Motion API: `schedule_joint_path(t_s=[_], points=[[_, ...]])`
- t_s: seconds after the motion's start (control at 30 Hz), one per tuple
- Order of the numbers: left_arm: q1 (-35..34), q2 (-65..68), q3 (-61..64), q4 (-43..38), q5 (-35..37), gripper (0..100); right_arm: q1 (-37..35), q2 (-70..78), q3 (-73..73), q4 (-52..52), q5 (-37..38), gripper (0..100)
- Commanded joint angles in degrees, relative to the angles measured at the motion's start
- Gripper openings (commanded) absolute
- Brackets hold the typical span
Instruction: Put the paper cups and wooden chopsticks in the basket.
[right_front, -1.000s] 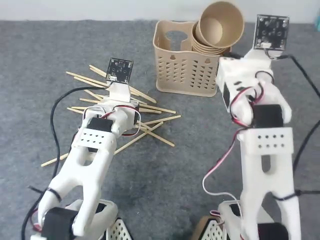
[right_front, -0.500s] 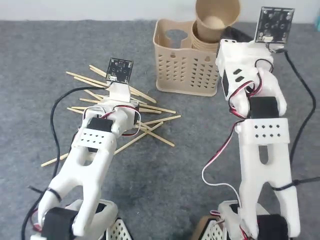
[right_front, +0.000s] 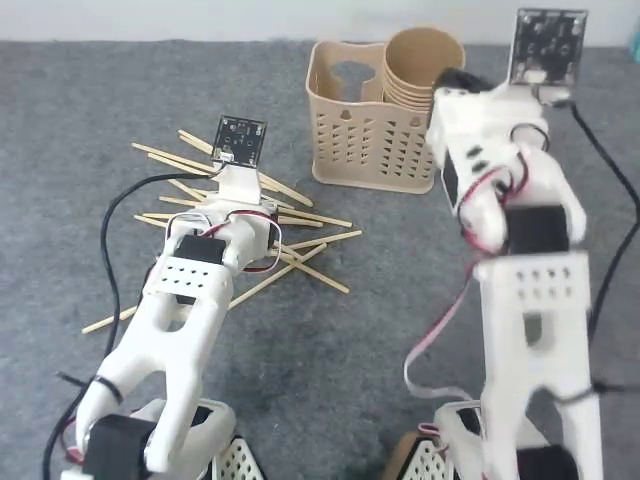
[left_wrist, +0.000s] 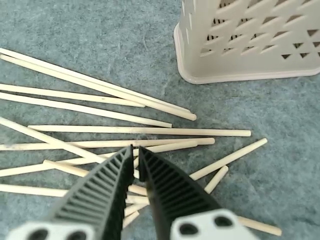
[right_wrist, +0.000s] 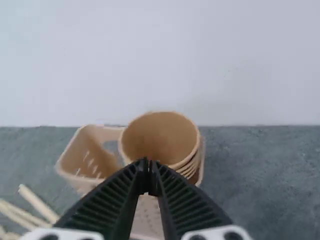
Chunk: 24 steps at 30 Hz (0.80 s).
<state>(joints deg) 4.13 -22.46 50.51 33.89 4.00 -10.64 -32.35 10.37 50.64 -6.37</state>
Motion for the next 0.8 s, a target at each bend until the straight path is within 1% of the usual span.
schedule_joint_path(t_s=[0.0,0.2,0.33,0.43,0.53,0.6,0.67,0.77], points=[[-4.0,-2.6,-4.2,1.8,-0.2,2,-3.7,-7.4,-3.7,9.3,0.1,0.9],[-8.6,-2.3,-12.2,13.3,-0.1,2,-11.8,-8.7,0.4,21.8,6.7,0.9],[-12.0,-2.1,-15.9,21.1,0.4,2,-15.3,-9.2,11.9,23.1,11.8,0.9],[-15.8,-2.0,-18.2,27.2,3.9,8,-15.8,-9.0,23.2,19.5,12.5,0.9],[-18.5,-2.0,-18.8,31.2,7.4,17,-15.9,-9.5,34.8,12.4,12.9,0.9],[-19.1,-1.9,-18.1,31.6,9.7,20,-15.9,-9.3,40.1,9.2,12.9,0.9],[-18.8,-1.9,-17.5,31.2,11.5,20,-16.0,-9.4,45.1,6.0,13.5,0.9],[-18.7,-1.8,-17.4,28.6,13.3,20,-17.4,-9.5,50.6,0.7,16.7,0.9]])
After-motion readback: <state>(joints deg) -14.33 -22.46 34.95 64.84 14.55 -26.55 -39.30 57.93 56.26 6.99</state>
